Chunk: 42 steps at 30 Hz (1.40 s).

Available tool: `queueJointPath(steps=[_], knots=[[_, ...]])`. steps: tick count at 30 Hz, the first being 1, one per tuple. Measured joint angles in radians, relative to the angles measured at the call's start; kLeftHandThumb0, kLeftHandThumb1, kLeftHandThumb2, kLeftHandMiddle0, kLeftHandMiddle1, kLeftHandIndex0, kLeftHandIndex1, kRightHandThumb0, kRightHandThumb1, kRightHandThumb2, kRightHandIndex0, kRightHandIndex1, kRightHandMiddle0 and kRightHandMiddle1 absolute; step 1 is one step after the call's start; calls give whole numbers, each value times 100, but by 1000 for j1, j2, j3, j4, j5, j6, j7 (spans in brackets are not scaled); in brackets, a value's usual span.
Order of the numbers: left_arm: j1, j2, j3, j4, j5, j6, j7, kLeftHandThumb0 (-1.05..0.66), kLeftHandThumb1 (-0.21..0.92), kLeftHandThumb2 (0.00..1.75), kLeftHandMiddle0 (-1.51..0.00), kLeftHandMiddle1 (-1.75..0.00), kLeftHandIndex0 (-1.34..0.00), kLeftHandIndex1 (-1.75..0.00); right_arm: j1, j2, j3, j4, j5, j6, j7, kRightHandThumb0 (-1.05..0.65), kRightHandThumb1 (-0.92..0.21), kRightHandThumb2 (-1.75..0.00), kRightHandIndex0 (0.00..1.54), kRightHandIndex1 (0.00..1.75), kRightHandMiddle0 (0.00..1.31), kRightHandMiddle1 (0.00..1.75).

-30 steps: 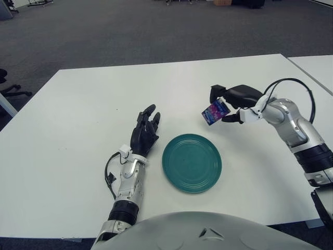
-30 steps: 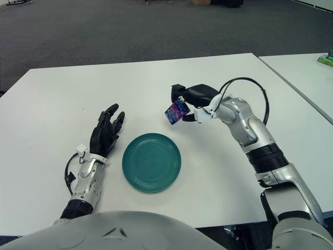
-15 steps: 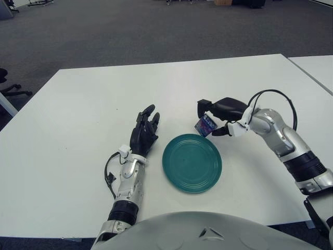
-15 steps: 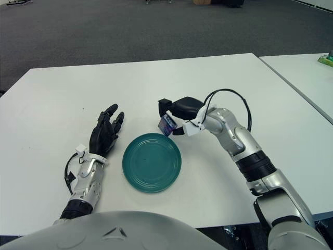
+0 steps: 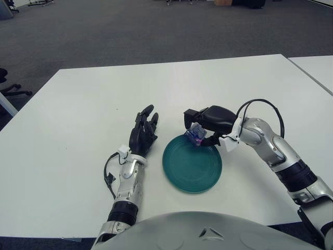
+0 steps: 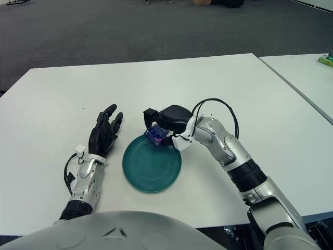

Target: Put the gum into the plate.

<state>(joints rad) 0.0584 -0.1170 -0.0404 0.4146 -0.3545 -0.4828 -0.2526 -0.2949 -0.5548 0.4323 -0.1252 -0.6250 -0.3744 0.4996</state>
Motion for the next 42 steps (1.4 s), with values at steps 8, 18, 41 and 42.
queueJointPath(steps=[8, 18, 41, 42], knots=[[-1, -1, 4, 2, -22, 7, -25, -84, 92, 92, -32, 0, 0, -75, 34, -4, 6, -95, -38, 24, 42, -38, -72, -79, 62, 175, 32, 175], [-10, -2, 18, 16, -42, 16, -37, -83, 92, 92, -33, -1, 0, -78, 35, -15, 10, -149, -56, 60, 133, -37, -82, -66, 57, 175, 26, 175], [-26, -3, 24, 34, -42, 15, -39, -84, 92, 92, -27, 0, 0, -71, 85, -21, 33, -136, -95, 69, 151, -87, -92, -86, 10, 125, 3, 120], [-26, -3, 24, 34, -37, 14, -39, -84, 92, 93, -27, 0, 0, -70, 87, -21, 33, -136, -99, 77, 151, -89, -92, -88, 9, 118, 2, 115]])
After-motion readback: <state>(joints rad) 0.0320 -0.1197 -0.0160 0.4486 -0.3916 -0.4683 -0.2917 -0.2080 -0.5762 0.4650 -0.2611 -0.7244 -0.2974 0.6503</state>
